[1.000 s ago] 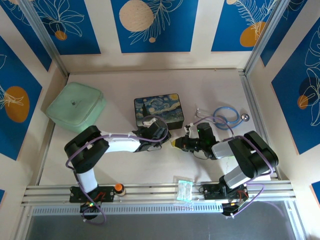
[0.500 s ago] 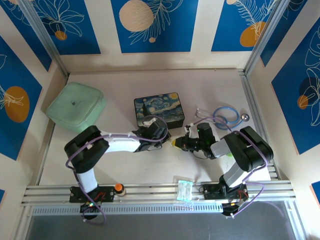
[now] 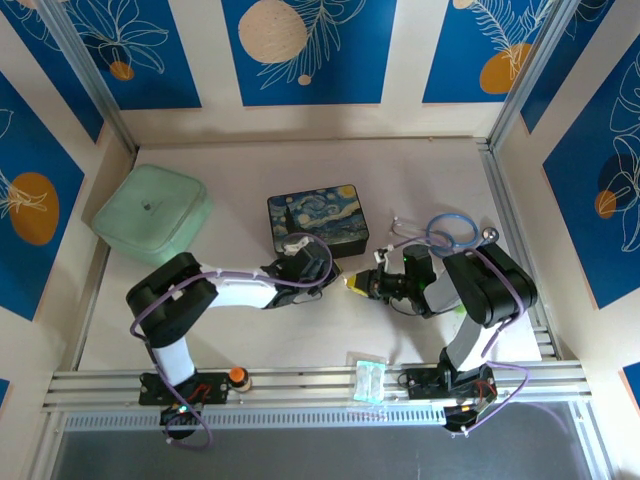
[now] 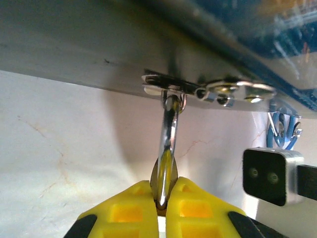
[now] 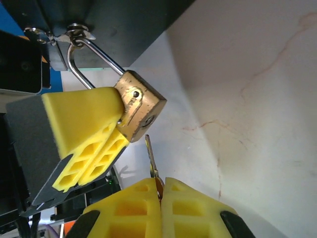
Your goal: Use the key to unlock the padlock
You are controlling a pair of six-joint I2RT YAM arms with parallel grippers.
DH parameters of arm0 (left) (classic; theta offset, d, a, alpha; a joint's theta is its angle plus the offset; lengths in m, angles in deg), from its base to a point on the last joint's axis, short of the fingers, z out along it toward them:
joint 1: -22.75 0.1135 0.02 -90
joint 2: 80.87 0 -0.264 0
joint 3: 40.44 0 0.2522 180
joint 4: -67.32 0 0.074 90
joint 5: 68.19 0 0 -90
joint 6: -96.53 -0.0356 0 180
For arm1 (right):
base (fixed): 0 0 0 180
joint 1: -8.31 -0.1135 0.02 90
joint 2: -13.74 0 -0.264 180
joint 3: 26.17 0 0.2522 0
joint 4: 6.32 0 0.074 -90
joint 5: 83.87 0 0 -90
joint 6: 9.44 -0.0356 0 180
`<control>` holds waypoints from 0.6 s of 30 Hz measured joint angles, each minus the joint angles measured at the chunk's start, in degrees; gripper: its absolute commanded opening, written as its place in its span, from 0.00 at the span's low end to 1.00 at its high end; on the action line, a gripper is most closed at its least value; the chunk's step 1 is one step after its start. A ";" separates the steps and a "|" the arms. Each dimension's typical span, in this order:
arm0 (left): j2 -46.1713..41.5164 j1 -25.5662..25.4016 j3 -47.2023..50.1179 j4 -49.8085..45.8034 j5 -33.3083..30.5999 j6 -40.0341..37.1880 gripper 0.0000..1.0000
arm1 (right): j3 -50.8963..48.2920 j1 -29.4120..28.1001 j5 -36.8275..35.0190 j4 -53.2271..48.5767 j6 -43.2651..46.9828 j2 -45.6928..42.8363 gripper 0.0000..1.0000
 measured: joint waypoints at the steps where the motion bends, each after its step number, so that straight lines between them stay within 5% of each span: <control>1: 0.00 0.00 0.09 0.33 0.02 0.15 0.00 | 0.00 0.15 0.42 0.87 -0.33 0.85 0.02; 18: -0.15 0.22 0.72 2.12 0.61 0.92 0.00 | -1.01 0.59 2.99 12.70 -4.04 7.13 0.02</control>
